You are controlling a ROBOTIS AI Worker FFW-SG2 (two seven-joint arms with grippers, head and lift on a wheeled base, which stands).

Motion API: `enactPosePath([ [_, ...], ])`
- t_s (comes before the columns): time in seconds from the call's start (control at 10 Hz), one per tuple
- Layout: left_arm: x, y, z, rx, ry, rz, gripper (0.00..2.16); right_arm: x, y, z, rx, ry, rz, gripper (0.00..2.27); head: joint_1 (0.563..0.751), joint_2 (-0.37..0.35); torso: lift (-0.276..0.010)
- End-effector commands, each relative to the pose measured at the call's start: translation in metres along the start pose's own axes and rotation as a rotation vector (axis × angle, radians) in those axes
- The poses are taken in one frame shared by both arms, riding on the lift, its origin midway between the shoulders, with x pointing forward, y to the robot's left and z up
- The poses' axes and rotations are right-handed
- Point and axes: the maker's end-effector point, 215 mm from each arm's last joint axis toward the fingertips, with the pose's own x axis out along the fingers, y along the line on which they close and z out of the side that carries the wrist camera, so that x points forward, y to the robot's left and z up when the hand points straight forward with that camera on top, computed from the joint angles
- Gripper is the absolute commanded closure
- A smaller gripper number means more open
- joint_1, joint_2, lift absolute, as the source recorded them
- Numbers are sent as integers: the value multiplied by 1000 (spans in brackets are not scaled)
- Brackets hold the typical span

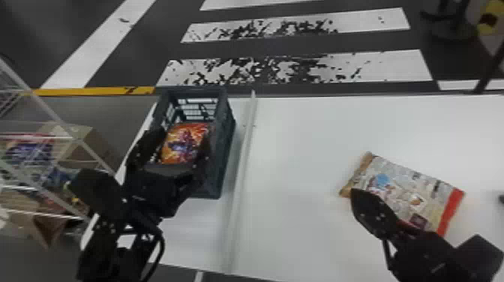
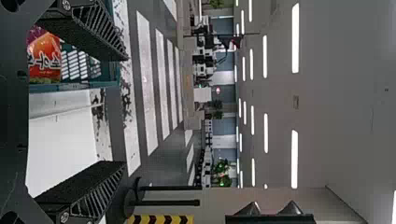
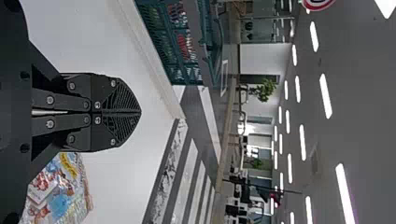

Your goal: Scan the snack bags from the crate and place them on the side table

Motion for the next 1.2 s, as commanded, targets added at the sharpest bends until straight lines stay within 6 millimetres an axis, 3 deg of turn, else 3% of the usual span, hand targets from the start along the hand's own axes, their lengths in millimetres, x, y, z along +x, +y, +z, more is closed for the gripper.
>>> enactPosePath([
  [0.0, -8, 8, -9, -11, 10, 11, 87, 19, 12, -32, -7, 111, 49, 2209, 695, 291, -94],
  [0.2, -8, 5, -9, -29, 6, -4, 90, 42, 12, -59, -18, 197, 80, 2209, 695, 338, -94],
  [0.6, -6, 5, -14, -63, 13, -9, 103, 55, -16, -89, -30, 320, 42, 2209, 695, 321, -94],
  [1.1, -4, -4, -24, -128, 24, -34, 124, 66, -39, -103, -55, 375, -18, 2209, 695, 283, -94],
])
